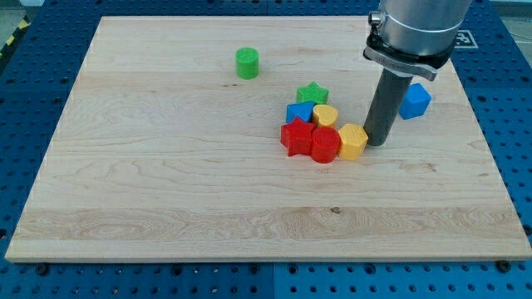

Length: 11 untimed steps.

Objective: Move the blue cube diagonally top right to the yellow hexagon

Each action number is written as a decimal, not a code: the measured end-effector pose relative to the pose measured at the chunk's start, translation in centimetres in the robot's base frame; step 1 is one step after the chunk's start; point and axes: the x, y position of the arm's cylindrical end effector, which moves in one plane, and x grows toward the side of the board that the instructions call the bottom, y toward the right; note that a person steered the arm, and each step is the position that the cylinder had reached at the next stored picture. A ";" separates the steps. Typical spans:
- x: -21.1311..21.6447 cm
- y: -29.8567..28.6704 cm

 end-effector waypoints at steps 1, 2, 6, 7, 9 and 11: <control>-1.0 1.7; -1.1 7.6; -9.6 12.8; -9.6 10.2; -4.5 6.3; -5.5 5.8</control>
